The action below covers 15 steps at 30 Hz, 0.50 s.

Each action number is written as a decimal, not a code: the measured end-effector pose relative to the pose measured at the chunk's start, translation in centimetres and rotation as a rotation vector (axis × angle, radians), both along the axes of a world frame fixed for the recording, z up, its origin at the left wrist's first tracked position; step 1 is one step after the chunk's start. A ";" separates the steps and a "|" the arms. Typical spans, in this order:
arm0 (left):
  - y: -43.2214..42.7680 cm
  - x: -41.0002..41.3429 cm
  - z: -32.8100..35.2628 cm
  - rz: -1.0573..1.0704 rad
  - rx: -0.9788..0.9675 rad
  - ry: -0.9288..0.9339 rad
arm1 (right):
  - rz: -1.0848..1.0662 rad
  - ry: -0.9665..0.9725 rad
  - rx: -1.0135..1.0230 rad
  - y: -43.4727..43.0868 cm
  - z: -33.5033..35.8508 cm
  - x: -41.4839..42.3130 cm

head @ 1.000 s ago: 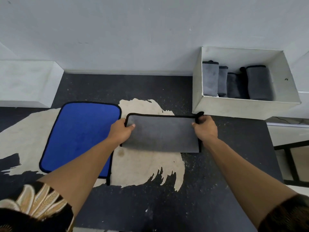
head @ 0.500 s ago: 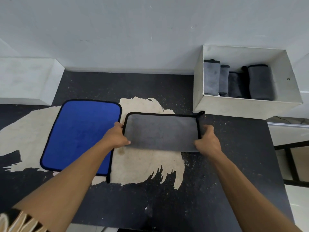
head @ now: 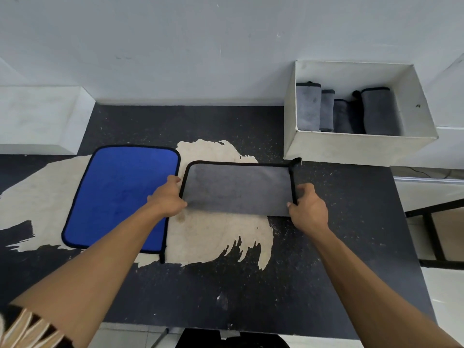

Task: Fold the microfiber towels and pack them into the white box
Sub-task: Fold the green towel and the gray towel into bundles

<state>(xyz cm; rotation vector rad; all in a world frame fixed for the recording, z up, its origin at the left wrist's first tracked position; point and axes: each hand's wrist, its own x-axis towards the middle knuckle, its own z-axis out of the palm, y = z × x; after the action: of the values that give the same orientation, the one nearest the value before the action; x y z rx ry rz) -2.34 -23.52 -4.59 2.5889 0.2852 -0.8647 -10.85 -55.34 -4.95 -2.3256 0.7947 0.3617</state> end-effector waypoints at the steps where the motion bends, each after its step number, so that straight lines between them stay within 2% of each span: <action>1: 0.0 -0.2 0.0 0.002 0.001 -0.009 | -0.007 -0.002 -0.001 -0.1 -0.1 -0.2; 4: -0.1 -0.7 -0.1 -0.028 0.035 0.044 | 0.010 0.056 -0.018 0.0 -0.2 -1.0; 6: -0.6 -1.0 0.1 -0.068 0.107 0.018 | 0.027 0.019 -0.119 0.3 -0.1 -1.4; 9: -3.0 -1.9 0.6 -0.201 0.219 -0.366 | 0.125 -0.199 -0.349 2.6 0.7 -0.8; 11: -5.6 -2.5 0.2 -0.327 0.175 -0.522 | 0.269 -0.304 -0.353 5.3 0.8 0.3; 15: -9.1 -3.3 -3.2 -0.552 0.158 -0.429 | 0.602 -0.196 -0.285 9.3 -1.9 2.7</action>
<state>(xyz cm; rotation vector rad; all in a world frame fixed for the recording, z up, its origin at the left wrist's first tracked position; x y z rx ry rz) -5.63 -32.61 -7.82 2.9628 -0.5231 -0.4277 -8.17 -45.99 -6.87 -2.7890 0.0324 0.2768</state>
